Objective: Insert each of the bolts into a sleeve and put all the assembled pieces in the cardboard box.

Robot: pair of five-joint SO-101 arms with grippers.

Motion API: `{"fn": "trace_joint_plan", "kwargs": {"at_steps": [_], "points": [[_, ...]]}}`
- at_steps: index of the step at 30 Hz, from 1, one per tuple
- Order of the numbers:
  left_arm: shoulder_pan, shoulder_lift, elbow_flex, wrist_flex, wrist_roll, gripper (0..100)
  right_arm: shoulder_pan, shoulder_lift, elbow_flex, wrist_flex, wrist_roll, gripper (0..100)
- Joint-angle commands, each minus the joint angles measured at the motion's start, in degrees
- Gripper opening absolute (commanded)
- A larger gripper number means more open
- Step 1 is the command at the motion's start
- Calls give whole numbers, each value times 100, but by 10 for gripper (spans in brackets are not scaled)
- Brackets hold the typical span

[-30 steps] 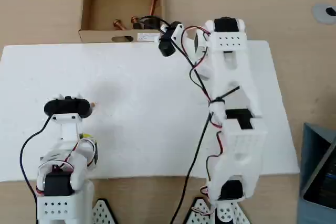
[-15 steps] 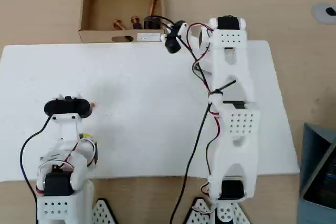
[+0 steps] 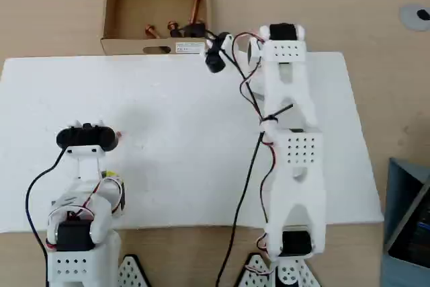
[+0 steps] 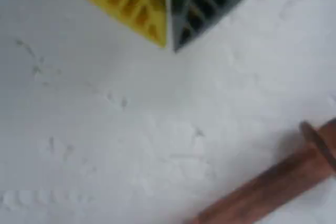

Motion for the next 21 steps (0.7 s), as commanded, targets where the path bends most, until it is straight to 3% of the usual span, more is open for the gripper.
{"fn": "trace_joint_plan", "kwargs": {"at_steps": [1, 5, 11, 21], "points": [[18, -31, -18, -79, -62, 4, -66, 57, -242, 35, 44, 196], [18, -31, -18, -79, -62, 4, -66, 215, -233, 44, 26, 164], [18, -31, -18, -79, -62, 4, -127, 312, -242, 176, 18, 7], [18, -31, -18, -88, -70, 4, -321, -4, -1297, 774, -352, 10]]}}
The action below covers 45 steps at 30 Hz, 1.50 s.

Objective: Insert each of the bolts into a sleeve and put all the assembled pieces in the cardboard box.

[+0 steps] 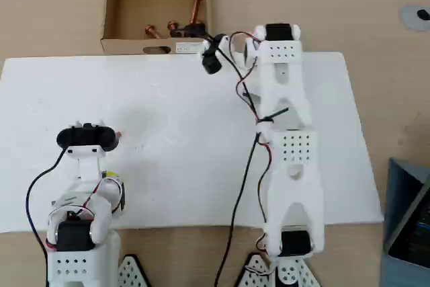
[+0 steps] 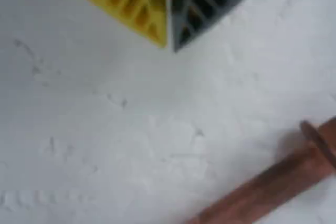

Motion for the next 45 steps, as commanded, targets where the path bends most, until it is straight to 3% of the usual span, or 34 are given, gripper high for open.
{"fn": "trace_joint_plan", "kwargs": {"at_steps": [1, 10, 26, 38, 45], "points": [[18, -31, -18, -88, -35, 4, -136, -453, -497, 158, -246, 10], [70, -31, -18, -88, -35, 4, -286, -1903, 84, 158, -870, 10], [79, -31, -18, -88, -35, 4, -303, -5956, 3741, 158, -2242, 10], [18, -31, -18, -88, -9, 4, -286, -8374, 6237, 149, -4738, 10], [18, 22, -791, -97, 9, 3, 180, -9349, 7319, -220, -5477, 10]]}}
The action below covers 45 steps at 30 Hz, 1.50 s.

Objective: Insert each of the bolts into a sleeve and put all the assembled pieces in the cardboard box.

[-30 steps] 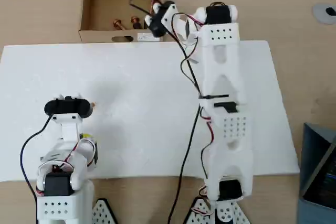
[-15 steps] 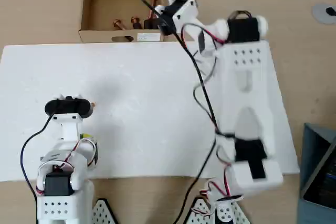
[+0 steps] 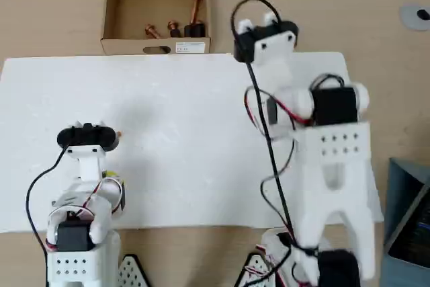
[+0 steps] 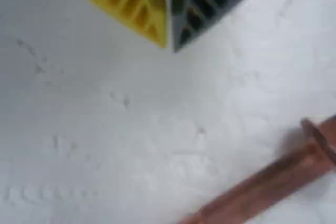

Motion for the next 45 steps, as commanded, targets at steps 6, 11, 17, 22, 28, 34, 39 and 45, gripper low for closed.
{"fn": "trace_joint_plan", "kwargs": {"at_steps": [6, 11, 17, 22, 28, 34, 39, 45], "points": [[18, 312, -2110, -53, -9, 5, 901, -1130, 1341, -334, -545, 10], [9, 1763, -3464, 70, 264, 5, 1270, -1912, 2088, -747, -598, 10], [53, 4251, -5512, 949, 1565, 6, 1534, -2835, 2862, -1143, -703, 10], [18, 6053, -6778, 1837, 2488, 2, 1727, -3292, 3319, -1257, -703, 10], [18, 7547, -7675, 2347, 3727, 2, 2035, -3538, 3538, -1284, -677, 10], [9, 8400, -7982, 2347, 4888, 3, 2202, -3626, 3538, -1284, -677, 10], [-141, 8884, -7982, 2347, 5363, 6, 2211, -3626, 3538, -1284, -703, 10], [-580, 9684, -7982, 2321, 5521, 16, 2211, -3626, 3538, -1284, -712, 10]]}}
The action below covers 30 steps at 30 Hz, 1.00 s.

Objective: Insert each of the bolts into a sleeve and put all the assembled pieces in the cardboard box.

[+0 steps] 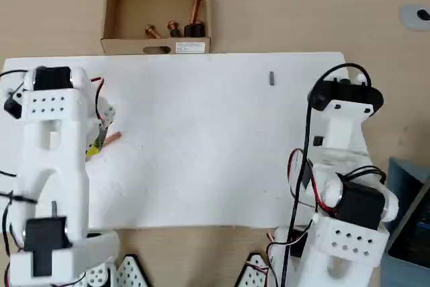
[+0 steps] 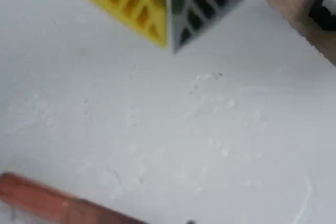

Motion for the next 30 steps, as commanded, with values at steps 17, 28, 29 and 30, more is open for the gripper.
{"fn": "trace_joint_plan", "kwargs": {"at_steps": [17, 28, 29, 30], "points": [[-571, 593, 97, 18, 18, 53, 57, -84, 532, -967, -62, 10], [-1125, 1569, 264, -316, -211, 1, 48, -57, 532, -976, -62, 10], [-1125, 1710, 211, -316, -211, 1, 48, -57, 532, -976, -62, 10], [-1125, 1842, 149, -316, -211, 1, 48, -57, 532, -976, -62, 10]]}}
